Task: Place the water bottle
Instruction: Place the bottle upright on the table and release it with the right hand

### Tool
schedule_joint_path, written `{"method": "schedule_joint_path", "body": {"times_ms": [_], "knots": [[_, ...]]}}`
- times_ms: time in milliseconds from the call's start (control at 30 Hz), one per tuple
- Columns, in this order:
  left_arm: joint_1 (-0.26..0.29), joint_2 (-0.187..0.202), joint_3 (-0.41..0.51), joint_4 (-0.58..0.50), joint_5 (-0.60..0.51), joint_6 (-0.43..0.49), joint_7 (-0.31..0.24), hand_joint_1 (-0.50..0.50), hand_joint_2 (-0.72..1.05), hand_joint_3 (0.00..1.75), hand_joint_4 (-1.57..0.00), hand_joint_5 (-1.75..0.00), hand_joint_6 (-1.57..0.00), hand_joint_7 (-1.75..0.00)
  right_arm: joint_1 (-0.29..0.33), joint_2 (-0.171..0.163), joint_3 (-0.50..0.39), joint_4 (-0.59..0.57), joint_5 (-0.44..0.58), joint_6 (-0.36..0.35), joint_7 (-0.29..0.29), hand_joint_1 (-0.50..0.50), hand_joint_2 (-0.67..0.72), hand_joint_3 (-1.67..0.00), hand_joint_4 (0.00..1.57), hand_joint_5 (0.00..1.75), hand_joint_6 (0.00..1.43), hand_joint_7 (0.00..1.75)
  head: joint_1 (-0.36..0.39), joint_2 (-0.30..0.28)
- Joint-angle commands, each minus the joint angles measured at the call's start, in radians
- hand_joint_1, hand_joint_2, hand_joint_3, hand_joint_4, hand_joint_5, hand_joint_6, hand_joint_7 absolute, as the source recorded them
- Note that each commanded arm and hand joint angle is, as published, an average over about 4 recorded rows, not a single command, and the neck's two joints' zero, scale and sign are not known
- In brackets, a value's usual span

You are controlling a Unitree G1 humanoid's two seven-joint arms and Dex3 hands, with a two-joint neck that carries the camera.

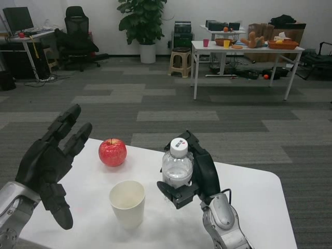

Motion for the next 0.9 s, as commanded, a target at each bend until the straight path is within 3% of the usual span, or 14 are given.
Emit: {"method": "schedule_joint_path", "body": {"times_ms": [33, 233, 333, 433, 900], "knots": [[0.005, 0.010, -0.004, -0.005, -0.007, -0.003, 0.000, -0.50, -0.64, 0.09, 0.00, 0.00, 0.00, 0.00, -0.026, -0.003, -0.007, -0.030, 0.024, -0.024, -0.008, 0.46, 0.09, -1.51, 1.20, 1.55, 0.49, 1.54, 0.000, 0.000], [0.006, 0.010, -0.004, -0.005, -0.007, -0.003, 0.000, -0.50, -0.59, 0.09, 0.00, 0.00, 0.00, 0.00, -0.026, -0.003, -0.010, -0.046, 0.027, -0.023, -0.010, 0.46, 0.09, -1.51, 1.20, 1.55, 0.49, 1.54, -0.008, 0.026], [0.006, 0.009, -0.006, -0.006, -0.007, -0.003, 0.000, -0.50, -0.55, 0.09, 0.00, 0.00, 0.00, 0.00, -0.025, -0.003, -0.008, -0.054, 0.028, -0.022, -0.017, 0.46, 0.09, -1.51, 1.20, 1.55, 0.49, 1.54, -0.010, 0.020], [0.006, 0.009, -0.005, -0.005, -0.007, -0.003, 0.000, -0.50, -0.61, 0.09, 0.00, 0.00, 0.00, 0.00, -0.024, -0.003, -0.008, -0.059, 0.028, -0.022, -0.018, 0.43, 0.09, -1.51, 1.20, 1.55, 0.49, 1.54, -0.011, 0.018], [0.006, 0.007, -0.004, -0.005, -0.007, -0.003, 0.000, -0.50, -0.59, 0.09, 0.00, 0.00, 0.00, 0.00, -0.026, -0.006, -0.012, -0.033, 0.011, -0.013, -0.019, 0.46, 0.09, -1.51, 1.20, 1.55, 0.51, 1.54, -0.005, 0.004]]}}
